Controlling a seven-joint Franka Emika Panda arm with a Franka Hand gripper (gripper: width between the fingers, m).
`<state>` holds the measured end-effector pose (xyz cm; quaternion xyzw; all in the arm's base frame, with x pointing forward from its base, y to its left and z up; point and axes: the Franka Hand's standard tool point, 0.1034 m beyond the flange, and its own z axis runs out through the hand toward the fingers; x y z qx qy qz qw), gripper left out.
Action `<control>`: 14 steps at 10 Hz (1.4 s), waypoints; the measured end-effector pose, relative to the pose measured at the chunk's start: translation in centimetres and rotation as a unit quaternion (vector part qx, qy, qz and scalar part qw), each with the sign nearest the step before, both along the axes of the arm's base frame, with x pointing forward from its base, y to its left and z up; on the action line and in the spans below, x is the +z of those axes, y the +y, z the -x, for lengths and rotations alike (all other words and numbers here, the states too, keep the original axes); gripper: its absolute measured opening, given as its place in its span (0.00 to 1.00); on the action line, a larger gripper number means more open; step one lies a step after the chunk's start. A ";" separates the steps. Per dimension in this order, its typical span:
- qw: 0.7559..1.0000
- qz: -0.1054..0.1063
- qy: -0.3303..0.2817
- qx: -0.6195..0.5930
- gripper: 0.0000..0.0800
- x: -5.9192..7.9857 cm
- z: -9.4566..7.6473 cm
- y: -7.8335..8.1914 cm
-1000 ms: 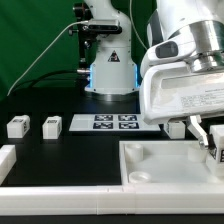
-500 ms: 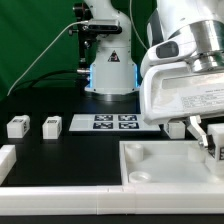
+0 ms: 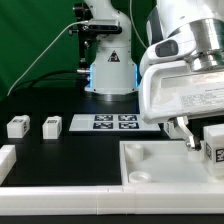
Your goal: Assemble one leg
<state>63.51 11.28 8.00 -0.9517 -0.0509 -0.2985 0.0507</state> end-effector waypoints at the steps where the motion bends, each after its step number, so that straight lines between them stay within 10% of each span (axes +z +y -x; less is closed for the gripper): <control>1: 1.000 0.003 -0.001 0.002 0.81 0.4 -0.2 -0.3; 10: 0.997 -0.001 0.074 0.009 0.81 1.8 -0.3 -1.2; 14: 0.961 -0.014 0.272 0.037 0.81 1.8 0.2 -0.3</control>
Offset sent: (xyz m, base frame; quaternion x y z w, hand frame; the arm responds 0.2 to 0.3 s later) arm 0.0028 -0.0020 0.0168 0.0242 -0.0450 0.0080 0.9987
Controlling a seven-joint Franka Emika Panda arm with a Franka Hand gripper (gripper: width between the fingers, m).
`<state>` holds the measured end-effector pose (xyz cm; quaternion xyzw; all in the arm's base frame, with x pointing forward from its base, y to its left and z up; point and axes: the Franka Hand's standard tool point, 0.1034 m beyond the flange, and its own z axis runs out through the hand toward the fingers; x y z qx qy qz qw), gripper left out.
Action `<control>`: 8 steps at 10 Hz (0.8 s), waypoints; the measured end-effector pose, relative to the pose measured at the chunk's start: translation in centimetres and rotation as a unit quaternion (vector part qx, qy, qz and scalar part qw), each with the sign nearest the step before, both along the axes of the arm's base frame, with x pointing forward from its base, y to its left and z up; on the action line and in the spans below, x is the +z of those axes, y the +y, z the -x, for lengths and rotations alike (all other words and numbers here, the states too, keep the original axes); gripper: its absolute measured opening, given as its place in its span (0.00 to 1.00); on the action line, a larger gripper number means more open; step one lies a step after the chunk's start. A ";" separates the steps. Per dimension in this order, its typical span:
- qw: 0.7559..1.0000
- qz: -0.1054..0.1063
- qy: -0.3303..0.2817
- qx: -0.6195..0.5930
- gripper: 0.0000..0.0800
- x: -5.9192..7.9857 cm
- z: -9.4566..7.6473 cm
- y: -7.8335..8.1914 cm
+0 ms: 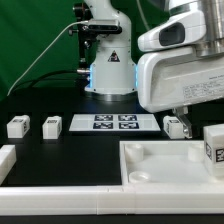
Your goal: Assemble one leg
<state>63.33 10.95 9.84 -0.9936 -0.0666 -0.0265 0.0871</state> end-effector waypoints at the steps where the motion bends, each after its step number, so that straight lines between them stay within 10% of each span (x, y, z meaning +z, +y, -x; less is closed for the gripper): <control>1: 1.000 -0.001 0.018 0.002 0.81 -0.1 -0.1 -0.1; 7: 1.000 -0.001 0.020 -0.003 0.81 -1.2 0.0 -0.2; 8: 1.000 -0.001 0.020 -0.002 0.65 -1.2 0.0 -0.2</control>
Offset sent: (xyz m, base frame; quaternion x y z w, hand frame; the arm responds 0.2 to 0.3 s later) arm 0.0046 -0.0049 -0.0034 0.0001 0.0071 0.0130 0.9999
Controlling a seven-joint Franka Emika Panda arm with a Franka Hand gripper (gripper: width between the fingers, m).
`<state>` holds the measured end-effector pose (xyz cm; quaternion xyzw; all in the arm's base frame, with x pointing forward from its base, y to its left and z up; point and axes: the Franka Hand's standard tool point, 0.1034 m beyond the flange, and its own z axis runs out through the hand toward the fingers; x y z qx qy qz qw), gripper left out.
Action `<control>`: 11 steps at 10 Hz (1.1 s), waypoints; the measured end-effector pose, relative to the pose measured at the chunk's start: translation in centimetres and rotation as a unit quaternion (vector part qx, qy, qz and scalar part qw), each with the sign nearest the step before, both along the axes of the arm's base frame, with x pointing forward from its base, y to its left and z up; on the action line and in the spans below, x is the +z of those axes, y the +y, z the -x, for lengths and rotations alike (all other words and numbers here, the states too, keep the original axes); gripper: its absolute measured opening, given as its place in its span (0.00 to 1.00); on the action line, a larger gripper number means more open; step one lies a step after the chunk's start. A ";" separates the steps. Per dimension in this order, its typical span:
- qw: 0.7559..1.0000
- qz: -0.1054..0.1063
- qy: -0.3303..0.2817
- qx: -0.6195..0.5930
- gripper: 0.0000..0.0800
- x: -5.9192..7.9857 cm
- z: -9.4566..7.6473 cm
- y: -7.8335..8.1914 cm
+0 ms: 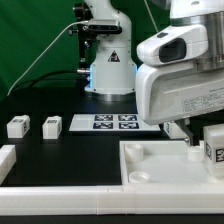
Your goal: Assemble one leg
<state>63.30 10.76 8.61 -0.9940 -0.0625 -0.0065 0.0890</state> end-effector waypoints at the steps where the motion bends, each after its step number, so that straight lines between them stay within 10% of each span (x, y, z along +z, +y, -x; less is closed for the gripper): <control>1: 1.000 0.000 0.000 0.000 0.48 0.0 0.0 0.0; 2: 1.000 0.000 -0.001 0.001 0.36 0.0 0.0 0.0; 11: 0.962 -0.001 0.049 -0.269 0.37 -0.1 0.1 0.0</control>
Offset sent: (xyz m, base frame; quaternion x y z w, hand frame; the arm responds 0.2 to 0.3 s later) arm 0.0000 0.0000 0.0000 0.0000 0.0000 0.0000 1.0000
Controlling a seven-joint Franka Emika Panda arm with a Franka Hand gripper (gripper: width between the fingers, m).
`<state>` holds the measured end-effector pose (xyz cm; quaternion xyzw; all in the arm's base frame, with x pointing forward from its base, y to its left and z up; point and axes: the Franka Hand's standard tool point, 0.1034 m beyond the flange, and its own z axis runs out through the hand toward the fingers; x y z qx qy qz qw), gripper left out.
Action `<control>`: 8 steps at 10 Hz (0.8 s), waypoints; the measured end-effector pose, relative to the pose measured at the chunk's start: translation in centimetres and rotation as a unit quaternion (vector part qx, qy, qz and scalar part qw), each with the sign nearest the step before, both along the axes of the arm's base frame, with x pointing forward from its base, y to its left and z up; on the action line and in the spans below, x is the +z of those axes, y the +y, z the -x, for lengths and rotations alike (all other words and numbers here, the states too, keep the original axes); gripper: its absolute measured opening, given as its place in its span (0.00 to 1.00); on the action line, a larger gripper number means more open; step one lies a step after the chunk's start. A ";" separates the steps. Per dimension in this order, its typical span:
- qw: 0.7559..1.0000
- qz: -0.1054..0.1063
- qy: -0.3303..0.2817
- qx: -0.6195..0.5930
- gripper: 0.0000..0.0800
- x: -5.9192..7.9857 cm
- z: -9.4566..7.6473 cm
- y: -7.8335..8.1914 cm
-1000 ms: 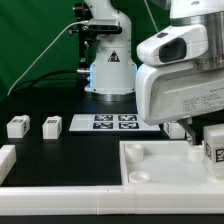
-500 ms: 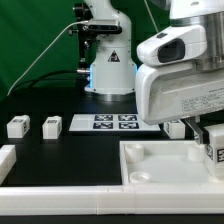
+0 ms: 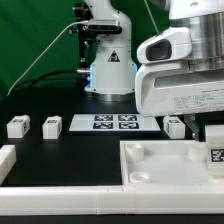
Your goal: Assemble one leg
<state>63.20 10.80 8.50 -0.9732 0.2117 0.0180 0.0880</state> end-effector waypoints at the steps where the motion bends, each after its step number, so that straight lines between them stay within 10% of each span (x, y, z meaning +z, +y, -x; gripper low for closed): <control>1: 0.999 0.001 0.009 -0.049 0.37 0.0 0.0 0.1; 8: 0.884 0.003 0.082 -0.460 0.37 0.0 0.1 0.9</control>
Offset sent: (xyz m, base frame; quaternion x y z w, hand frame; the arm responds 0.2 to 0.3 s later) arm -0.0004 0.0000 -0.0022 -0.0132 -0.0029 0.3412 0.9399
